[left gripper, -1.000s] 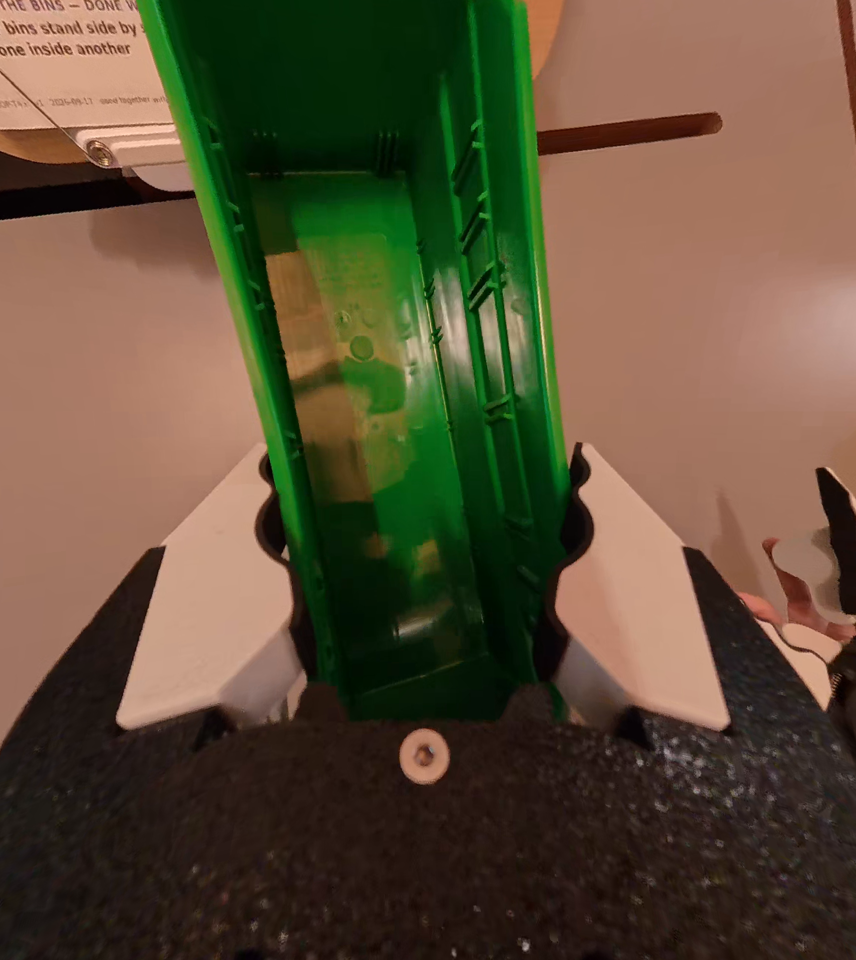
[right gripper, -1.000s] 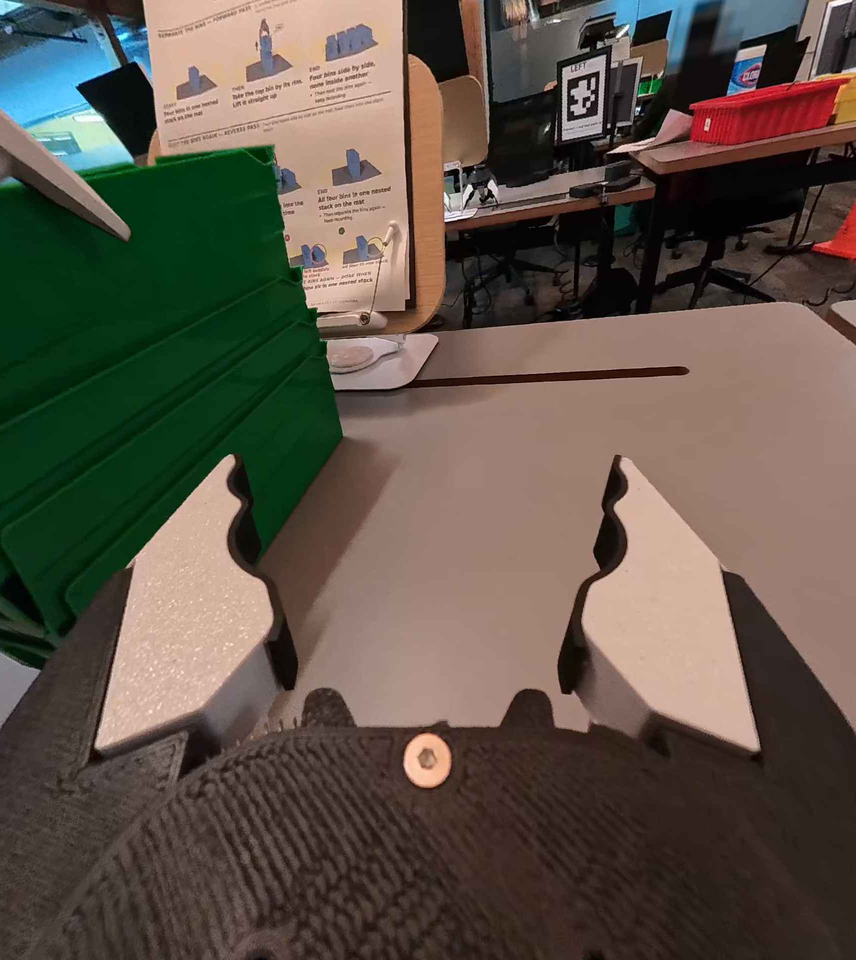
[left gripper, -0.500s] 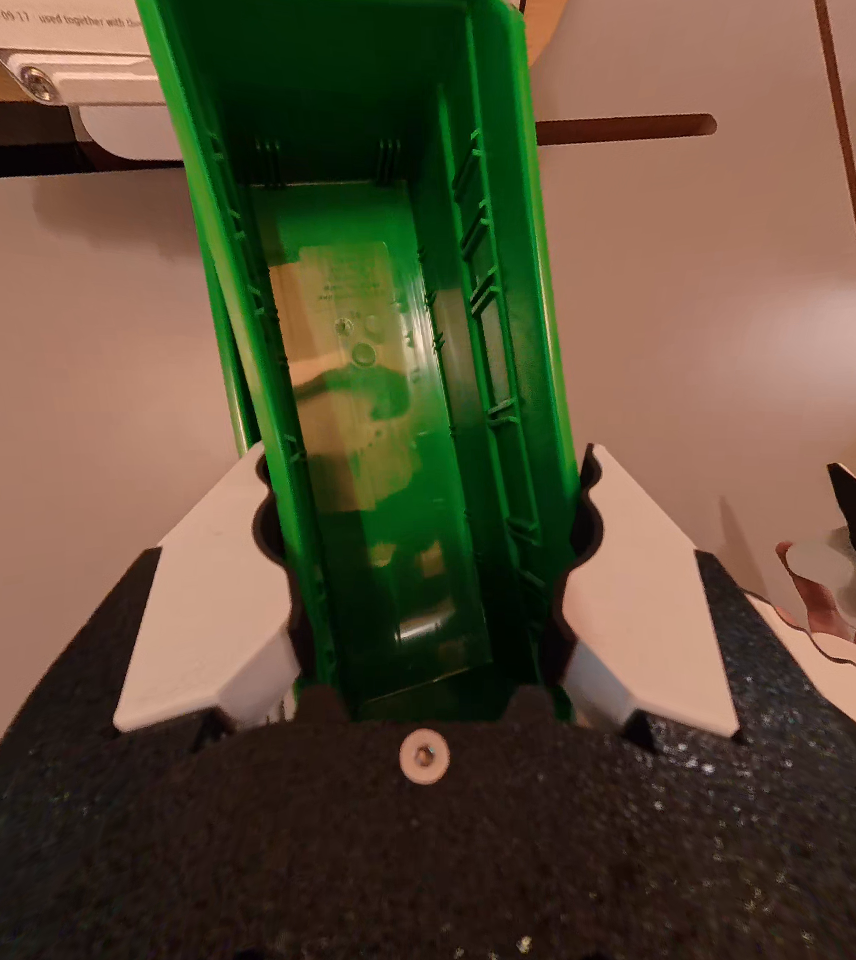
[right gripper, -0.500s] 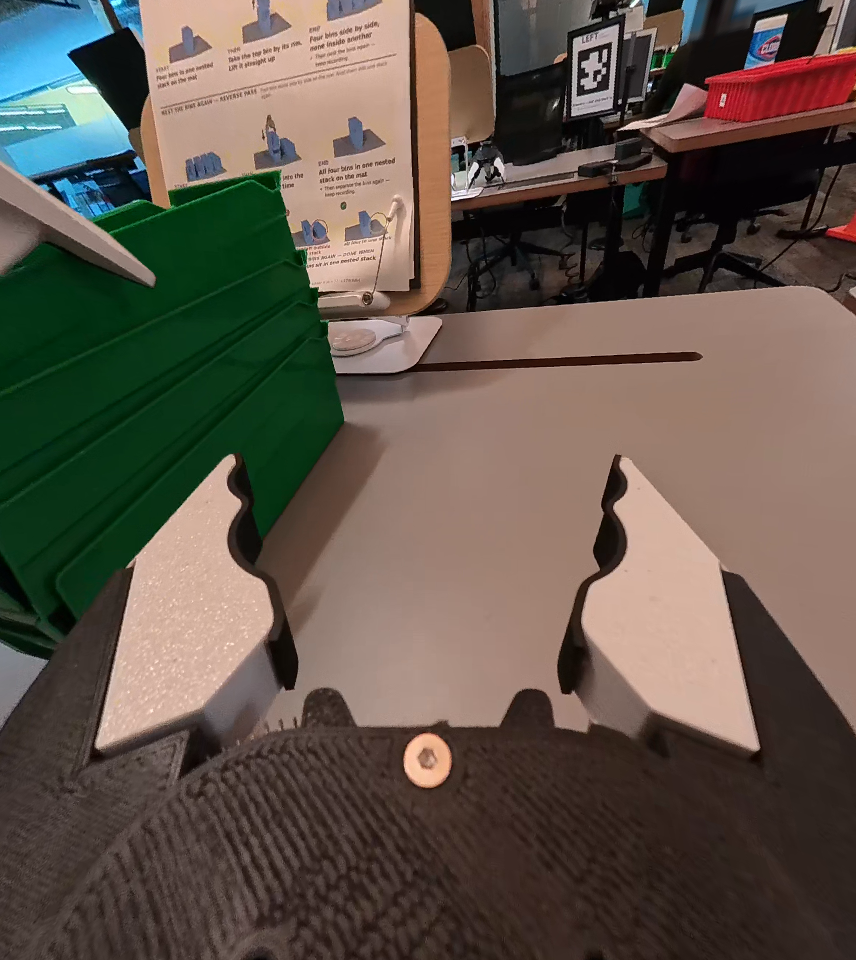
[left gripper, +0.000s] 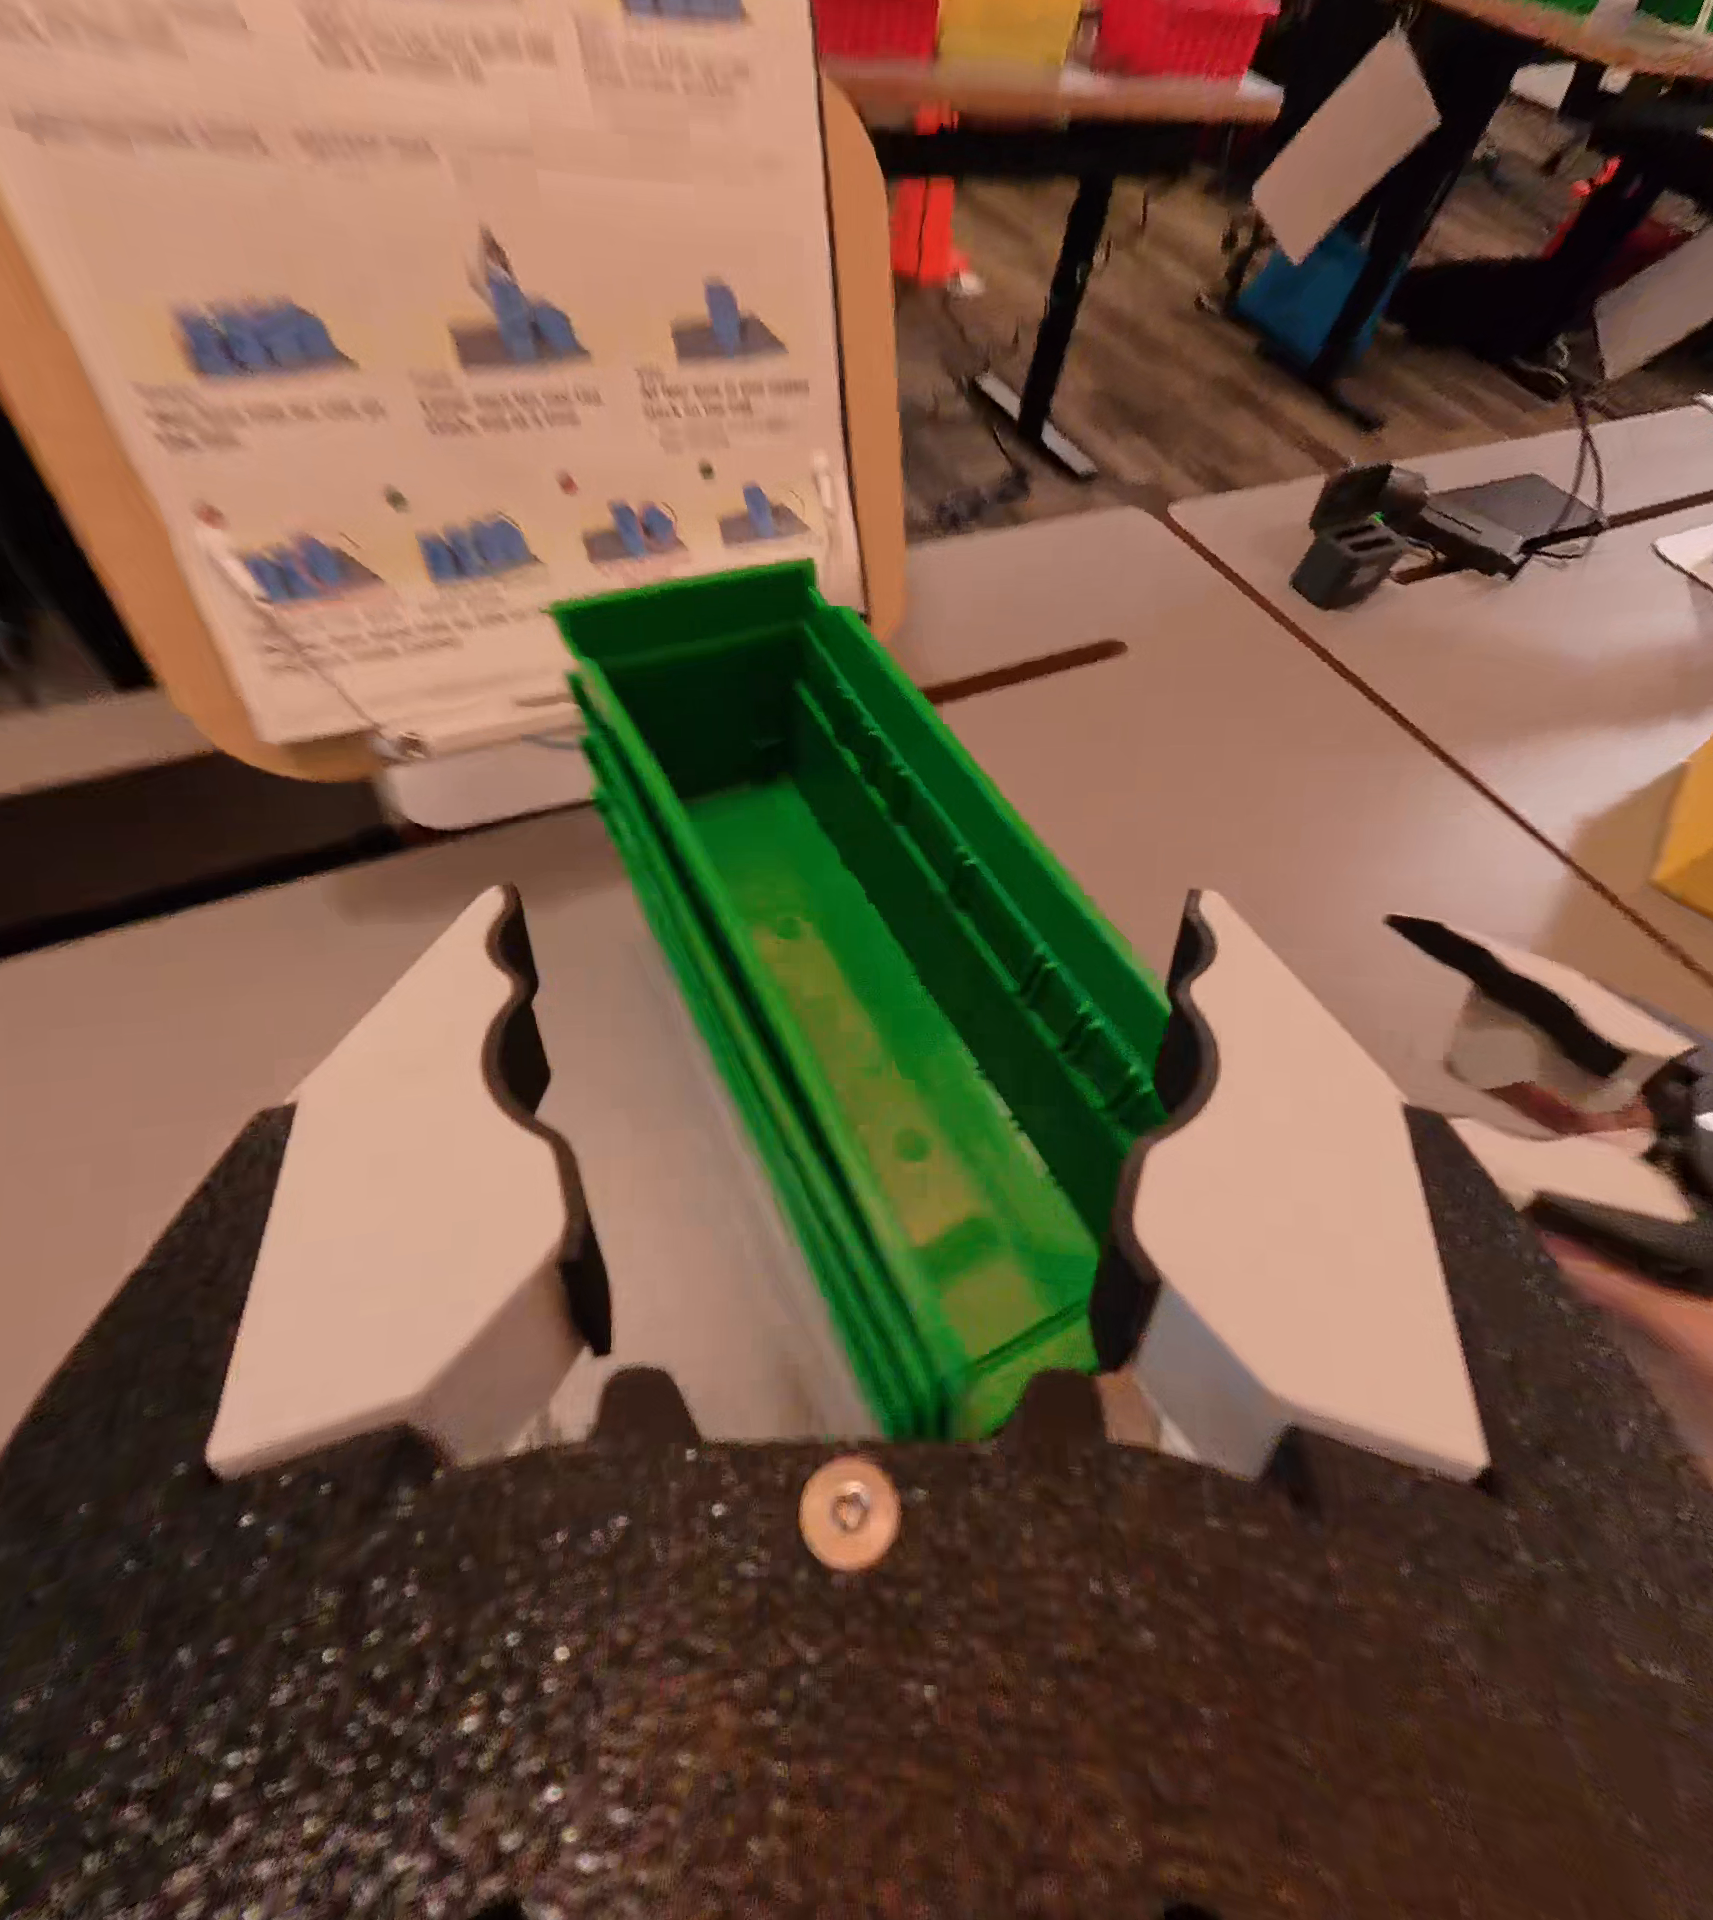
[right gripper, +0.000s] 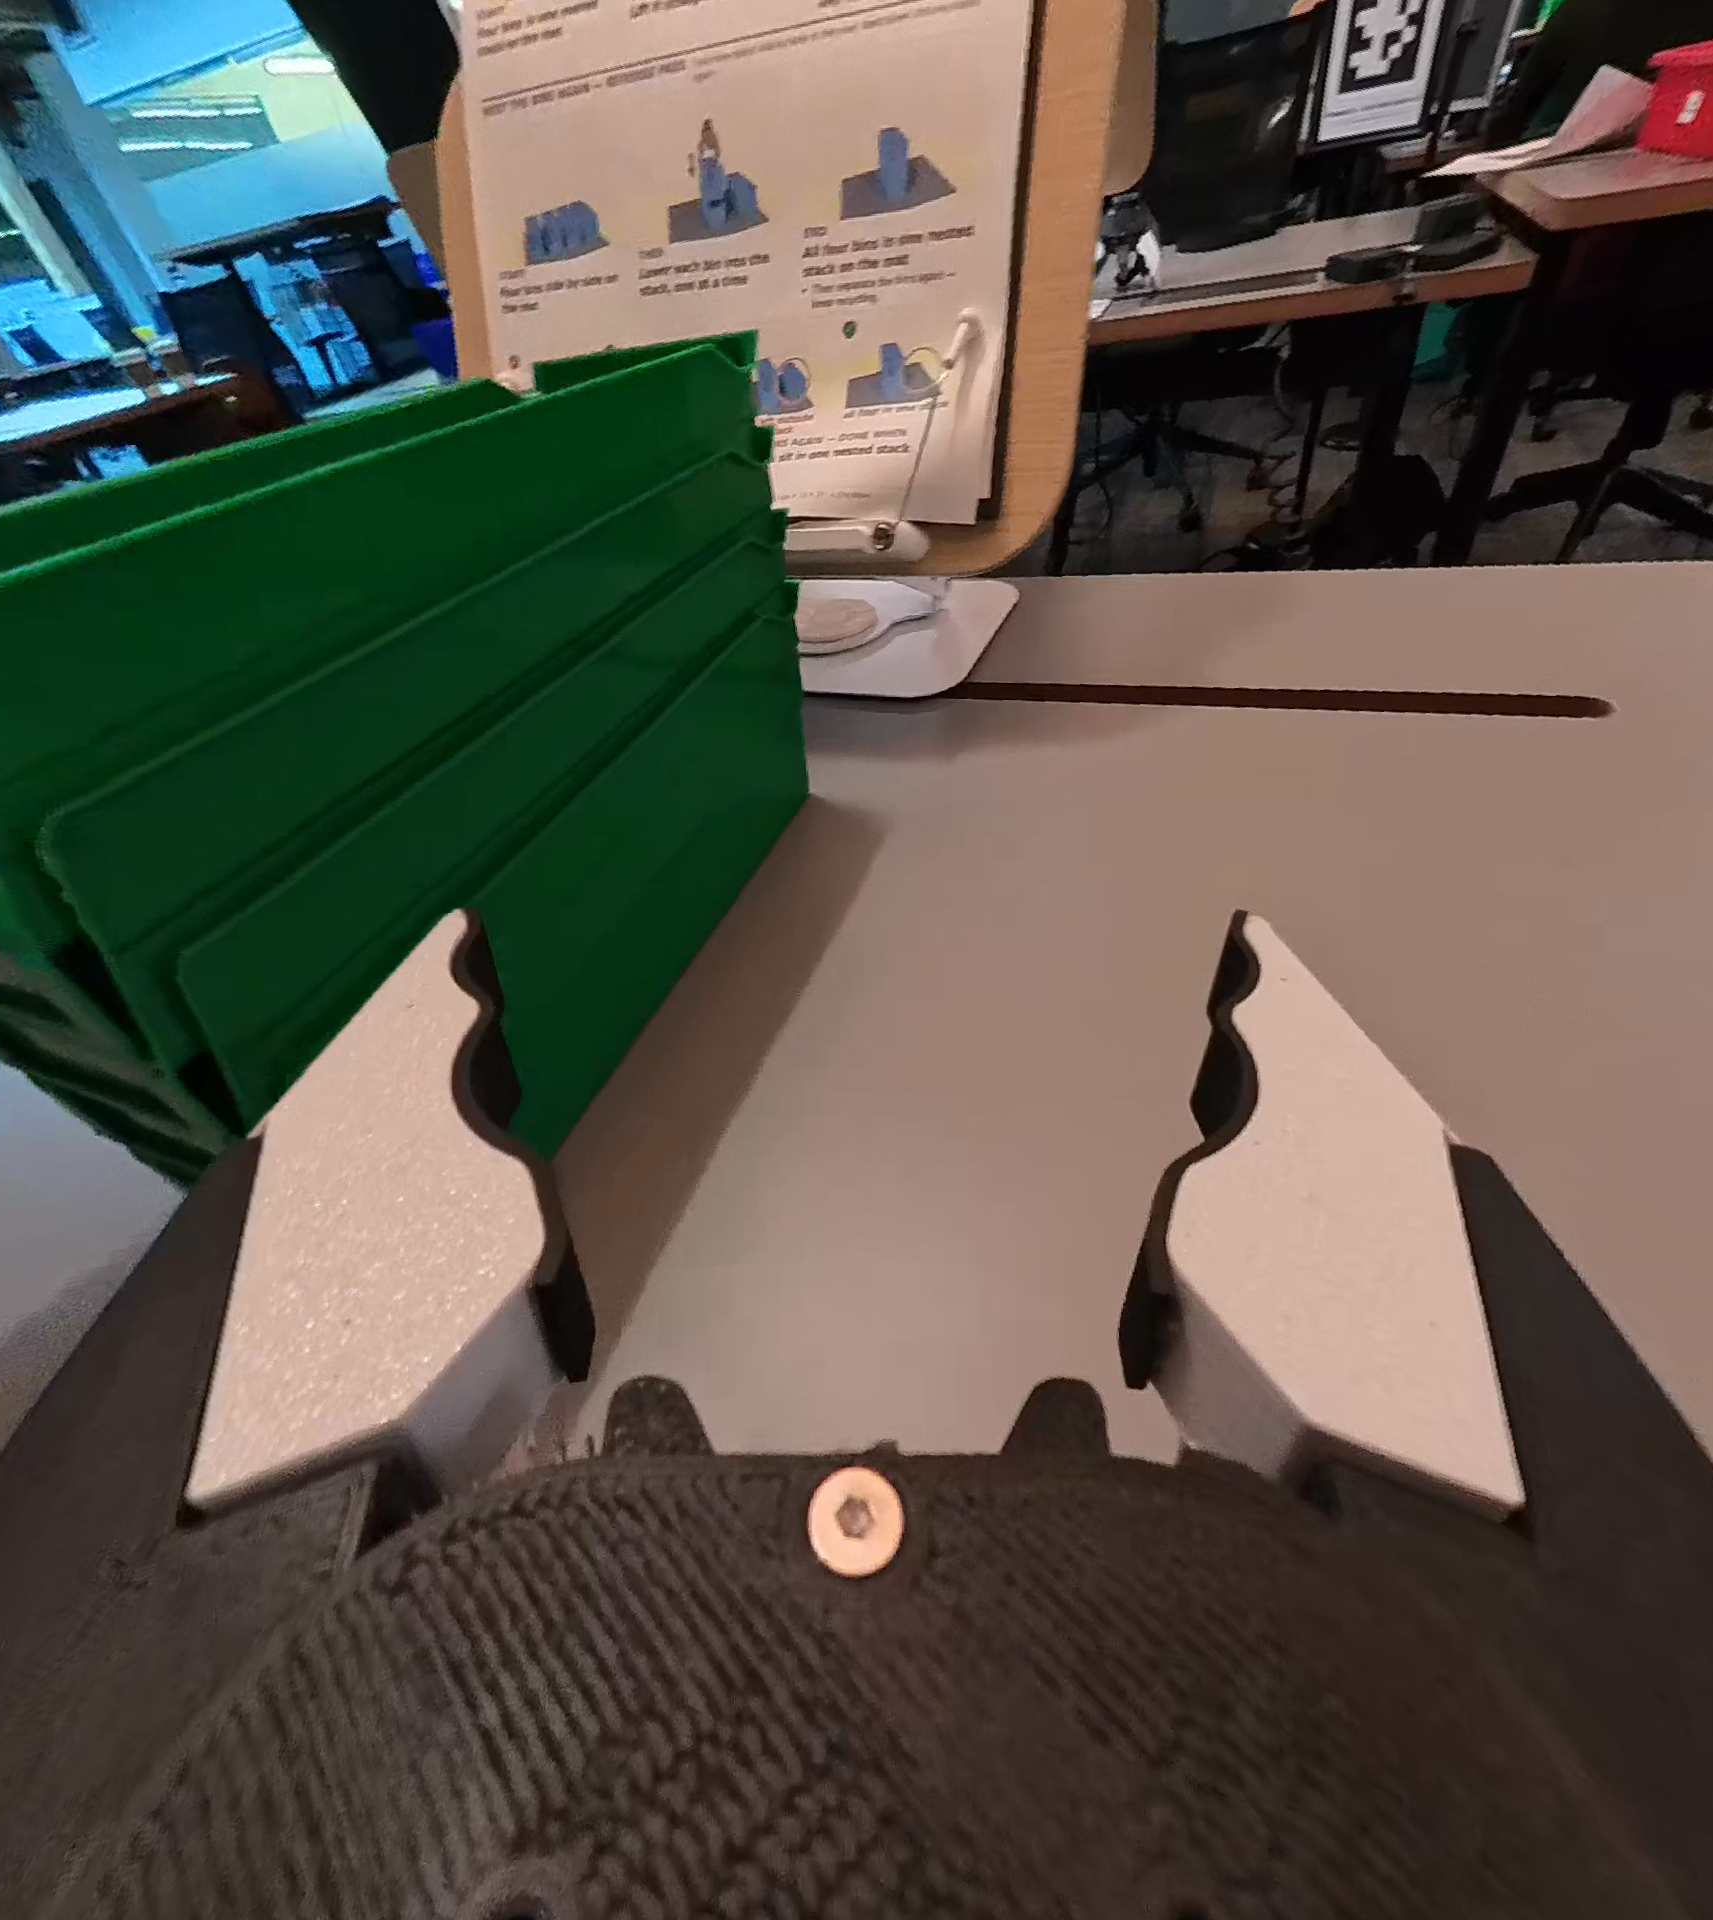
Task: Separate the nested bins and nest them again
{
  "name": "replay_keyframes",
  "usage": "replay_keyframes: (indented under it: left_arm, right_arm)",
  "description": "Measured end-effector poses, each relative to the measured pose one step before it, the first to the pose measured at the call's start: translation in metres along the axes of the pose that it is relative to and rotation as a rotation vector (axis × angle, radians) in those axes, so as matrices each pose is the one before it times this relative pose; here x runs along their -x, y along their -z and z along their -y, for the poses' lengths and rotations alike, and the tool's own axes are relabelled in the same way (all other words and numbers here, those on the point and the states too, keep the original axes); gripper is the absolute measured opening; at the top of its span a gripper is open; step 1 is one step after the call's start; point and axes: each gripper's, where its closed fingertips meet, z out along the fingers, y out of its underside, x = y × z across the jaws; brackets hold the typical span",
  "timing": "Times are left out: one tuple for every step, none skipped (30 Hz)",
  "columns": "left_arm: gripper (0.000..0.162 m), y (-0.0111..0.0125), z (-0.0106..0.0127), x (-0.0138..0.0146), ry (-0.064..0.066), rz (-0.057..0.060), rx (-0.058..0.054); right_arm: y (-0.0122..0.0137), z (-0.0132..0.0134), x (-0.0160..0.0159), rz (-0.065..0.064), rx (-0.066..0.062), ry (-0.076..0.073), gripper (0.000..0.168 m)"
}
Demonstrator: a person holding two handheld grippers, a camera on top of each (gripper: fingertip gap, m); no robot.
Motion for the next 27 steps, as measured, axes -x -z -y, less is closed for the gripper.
replay_keyframes:
  left_arm:
    - [0.119,0.01161,-0.00198,0.00857,-0.0296,0.0194,-0.0411]
    - [0.119,0.01135,-0.00351,0.00914,-0.021,0.0151,-0.0375]
    - [0.119,0.01107,-0.00478,0.00986,-0.0168,0.0131,-0.0363]
    - [0.119,0.01062,-0.00587,0.01081,-0.0128,0.0149,-0.0356]
    - [0.118,0.01023,-0.0063,0.01072,-0.0106,0.0118,-0.0377]
    - [0.112,0.00964,-0.00632,0.01085,-0.0118,0.0108,-0.0423]
    - [0.107,0.00899,-0.00622,0.01141,-0.0144,0.0171,-0.0442]
    - [0.106,0.00756,-0.00689,0.0114,-0.0144,0.0213,-0.039]
    - [0.105,0.00563,-0.00818,0.0099,-0.0081,0.0179,-0.0266]
    - [0.104,0.00373,-0.00899,0.00663,-0.0029,0.0044,-0.0149]
    - [0.101,0.00204,-0.00959,0.00275,-0.0011,-0.0118,-0.0048]
    - [0.097,0.0005,-0.00999,0.0004,0.0011,-0.0189,0.0032]
    - [0.093,-0.00033,-0.00907,-0.00041,0.0011,-0.0174,0.0023]
    - [0.09,-0.00091,-0.00735,-0.00098,-0.0022,-0.0143,-0.0054]
    - [0.081,-0.00089,-0.00509,0.00024,-0.0025,-0.0017,-0.0161]
    - [0.073,-0.00018,-0.00311,0.00202,-0.0076,0.014,-0.0247]
    - [0.071,0.00029,-0.00155,0.00311,-0.0215,0.0244,-0.0279]
    - [0.072,0.00044,0.0001,0.00293,-0.0414,0.0246,-0.0263]
    - [0.074,-0.00015,-0.00022,0.00068,-0.0457,0.0063,-0.0089]
    - [0.079,-0.00108,-0.00352,-0.00328,-0.026,-0.0238,0.0222]
    - [0.087,-0.00181,-0.006,-0.0047,-0.0023,-0.0363,0.0453]
    - [0.094,-0.00229,-0.00622,-0.00241,0.0097,-0.0209,0.0487]
    - [0.096,-0.00224,-0.00533,-0.00008,0.0073,-0.0038,0.042]
    - [0.097,-0.00186,-0.00387,0.00055,-0.0034,0.0029,0.0316]
    - [0.099,-0.00131,-0.00204,0.001,-0.0161,0.0076,0.0196]
    - [0.1,-0.00079,-0.00134,0.00227,-0.026,0.0178,0.013]
    - [0.1,-0.00066,-0.00148,0.00387,-0.027,0.0284,0.0121]
  right_arm:
    - [-0.00013,0.00039,0.00453,0.0137,0.0029,0.0004,0.134]
    - [-0.00012,0.00082,0.00482,0.0142,0.001,-0.002,0.134]
    - [-0.00013,0.00078,0.00511,0.015,0.0013,-0.0044,0.134]
    - [-0.00019,0.00042,0.00591,0.0184,0.003,-0.0068,0.133]
    - [-0.00013,-0.00048,0.00679,0.0226,0.0063,-0.0069,0.133]
    - [-0.00008,-0.00095,0.0067,0.0234,0.0084,-0.0014,0.132]
    - [-0.00023,-0.00156,0.00515,0.0171,0.0113,0.0037,0.131]
    - [-0.0003,-0.00189,0.00291,0.0076,0.0141,0.0098,0.13]
    - [-0.00013,-0.00175,0.00055,-0.0039,0.014,0.0117,0.128]
    - [0.00008,-0.00102,-0.00125,-0.0132,0.0073,0.0097,0.127]
    - [-0.00017,-0.00043,-0.00108,-0.0123,0.0008,0.0067,0.126]
    - [-0.00024,0.00002,-0.00026,-0.0048,-0.0007,0.0062,0.125]
    - [-0.00047,0.00075,-0.0002,-0.0017,-0.0022,0.0045,0.122]
    - [-0.00041,0.00185,-0.00061,-0.0032,-0.008,-0.0008,0.12]
    - [-0.00061,0.00284,-0.00028,-0.0012,-0.0145,-0.0043,0.118]
    - [-0.00095,0.00338,0.0002,0.0026,-0.019,-0.0037,0.117]
    - [-0.00144,0.00351,-0.00014,0.0008,-0.0167,-0.0034,0.118]
    - [-0.00153,0.00292,-0.00088,-0.0031,-0.0134,-0.0024,0.119]
    - [-0.00187,0.0021,-0.00221,-0.0096,-0.0135,-0.0002,0.122]
    - [-0.00217,0.00078,-0.00265,-0.0119,-0.0099,-0.0025,0.125]
    - [-0.00265,-0.00116,-0.00149,-0.0038,-0.0012,-0.0058,0.127]
    - [-0.00274,-0.00272,0.00035,0.0081,0.0067,-0.0036,0.129]
    - [-0.00268,-0.0032,0.00017,0.008,0.0116,-0.004,0.131]
    - [-0.00235,-0.00242,-0.00118,-0.0003,0.0119,-0.0107,0.133]
    - [-0.00175,-0.00098,-0.00072,0.0009,0.0072,-0.0121,0.133]
    - [-0.00078,0.00055,0.00065,0.0071,-0.0009,-0.0146,0.133]
    - [0.0006,0.00243,0.00153,0.0126,-0.0128,-0.0215,0.133]
